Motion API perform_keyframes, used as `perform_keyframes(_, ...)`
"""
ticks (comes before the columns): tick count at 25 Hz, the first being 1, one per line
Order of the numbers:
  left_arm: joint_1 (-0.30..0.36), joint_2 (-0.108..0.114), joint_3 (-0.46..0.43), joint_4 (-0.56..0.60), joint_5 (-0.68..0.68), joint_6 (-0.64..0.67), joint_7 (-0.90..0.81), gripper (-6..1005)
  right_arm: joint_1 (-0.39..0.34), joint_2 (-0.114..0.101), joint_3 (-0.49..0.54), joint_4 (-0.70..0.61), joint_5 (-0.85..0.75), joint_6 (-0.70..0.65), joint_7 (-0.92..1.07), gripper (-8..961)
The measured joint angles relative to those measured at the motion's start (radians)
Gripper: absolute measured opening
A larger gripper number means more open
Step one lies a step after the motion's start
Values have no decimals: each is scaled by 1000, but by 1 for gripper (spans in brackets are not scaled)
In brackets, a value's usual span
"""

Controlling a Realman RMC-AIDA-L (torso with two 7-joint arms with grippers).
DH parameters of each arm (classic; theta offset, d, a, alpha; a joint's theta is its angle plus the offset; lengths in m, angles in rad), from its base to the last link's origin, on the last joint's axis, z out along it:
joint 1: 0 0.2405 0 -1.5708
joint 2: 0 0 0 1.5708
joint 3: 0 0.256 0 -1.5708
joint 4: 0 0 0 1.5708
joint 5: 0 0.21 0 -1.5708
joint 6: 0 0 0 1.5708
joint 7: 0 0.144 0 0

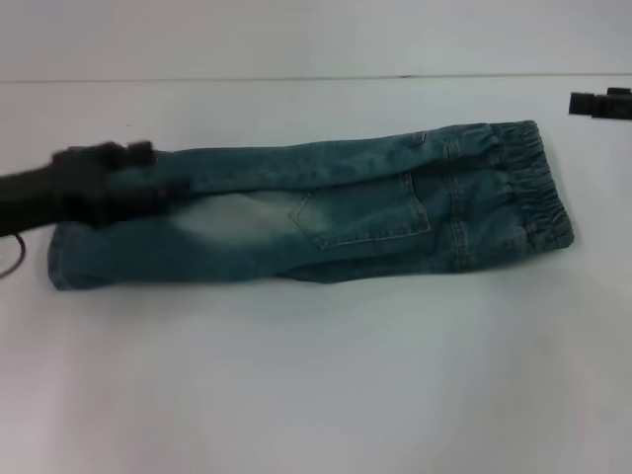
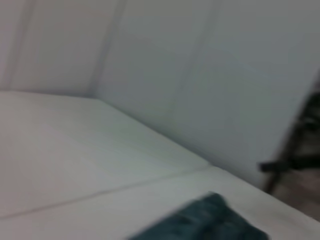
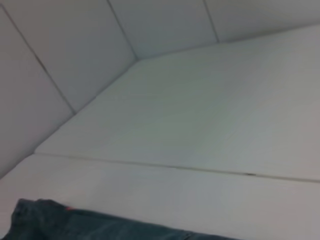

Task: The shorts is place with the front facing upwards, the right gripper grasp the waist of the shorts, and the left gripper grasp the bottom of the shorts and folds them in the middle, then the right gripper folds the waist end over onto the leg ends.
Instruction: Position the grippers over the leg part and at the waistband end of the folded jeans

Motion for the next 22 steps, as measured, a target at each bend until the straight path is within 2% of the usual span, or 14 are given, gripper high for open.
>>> perform_keyframes(2,1,8,57,0,5,54,4,938,19,-16,-2,-57,-54,-58,115,949)
perform_keyframes(5,3,7,154,0,10,75,4,937,58,-20,-3,-125,-147,-126,260,948)
perform_keyframes(7,4,-2,194,0,15,61,4,937,98,-21,1,-150,-216,-169,350,947)
perform_keyframes(10,3,-13,212,0,32,38,6,936,170,-13,0,-157,-341,-209,448,946)
perform_keyframes(15,-6,-15,223,0,38,35,16,936,254,17,-10,-141,-568,-184,518,946)
perform_keyframes(18,-15,-16,224,0,38,40,17,935,270,25,-50,-110,-608,-132,545,947)
perform_keyframes(22,-25,-16,228,0,38,42,17,935,272,25,-104,-51,-610,-70,558,947)
